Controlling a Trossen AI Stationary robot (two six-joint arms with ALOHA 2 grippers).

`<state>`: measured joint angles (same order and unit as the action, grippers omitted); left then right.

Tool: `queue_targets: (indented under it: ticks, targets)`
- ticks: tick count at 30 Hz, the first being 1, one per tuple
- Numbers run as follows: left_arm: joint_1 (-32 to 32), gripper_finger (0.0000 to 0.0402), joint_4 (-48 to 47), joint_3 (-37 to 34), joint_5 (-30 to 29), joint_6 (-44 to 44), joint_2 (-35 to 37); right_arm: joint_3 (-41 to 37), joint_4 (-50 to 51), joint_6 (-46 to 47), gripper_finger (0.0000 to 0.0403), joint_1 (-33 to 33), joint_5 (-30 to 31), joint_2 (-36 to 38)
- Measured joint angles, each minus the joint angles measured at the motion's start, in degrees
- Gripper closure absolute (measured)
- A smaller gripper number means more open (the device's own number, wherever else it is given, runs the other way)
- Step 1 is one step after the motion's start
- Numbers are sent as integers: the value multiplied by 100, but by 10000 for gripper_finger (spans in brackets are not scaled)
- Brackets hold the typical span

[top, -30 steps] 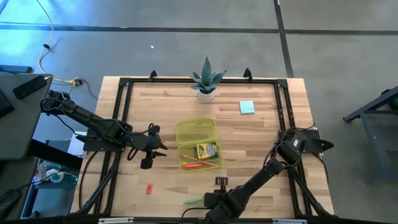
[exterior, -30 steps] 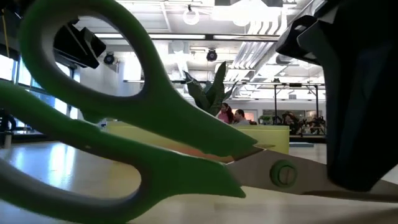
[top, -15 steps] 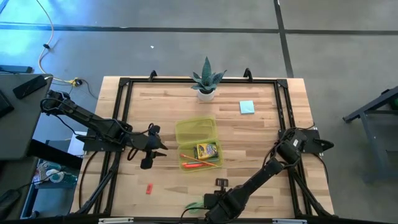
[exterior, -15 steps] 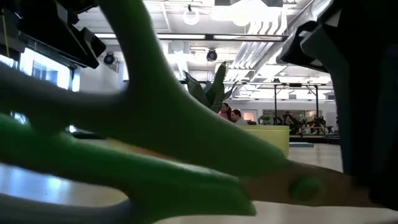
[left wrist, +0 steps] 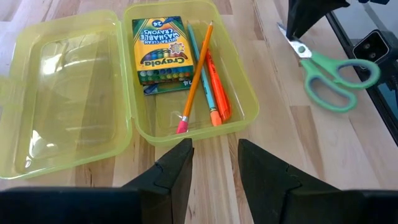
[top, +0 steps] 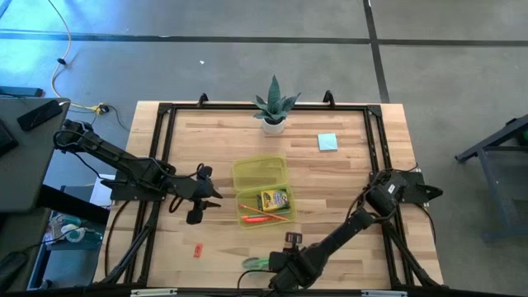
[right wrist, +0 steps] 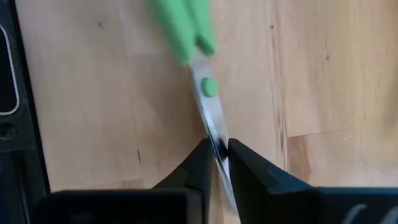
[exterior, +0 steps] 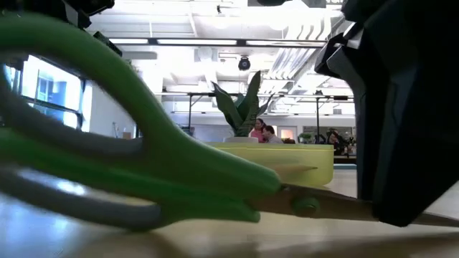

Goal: Pack school essentials
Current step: Put the green scissors into the yellow school supply box

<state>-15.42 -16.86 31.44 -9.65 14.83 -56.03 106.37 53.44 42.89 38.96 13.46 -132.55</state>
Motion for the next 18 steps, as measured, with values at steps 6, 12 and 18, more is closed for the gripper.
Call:
queue_targets:
  ticks: [6, 12, 18]
  targets:
    - [0, 282, 0, 0, 0, 0, 0, 0, 78, 31, 398, 5, 196, 0]
    - [0, 282, -2, 0, 2, 0, -2, 0, 135, 83, 400, -9, 219, 0]
    - [0, 282, -1, 0, 1, 1, -2, 0, 152, 75, 397, -92, 83, 11]
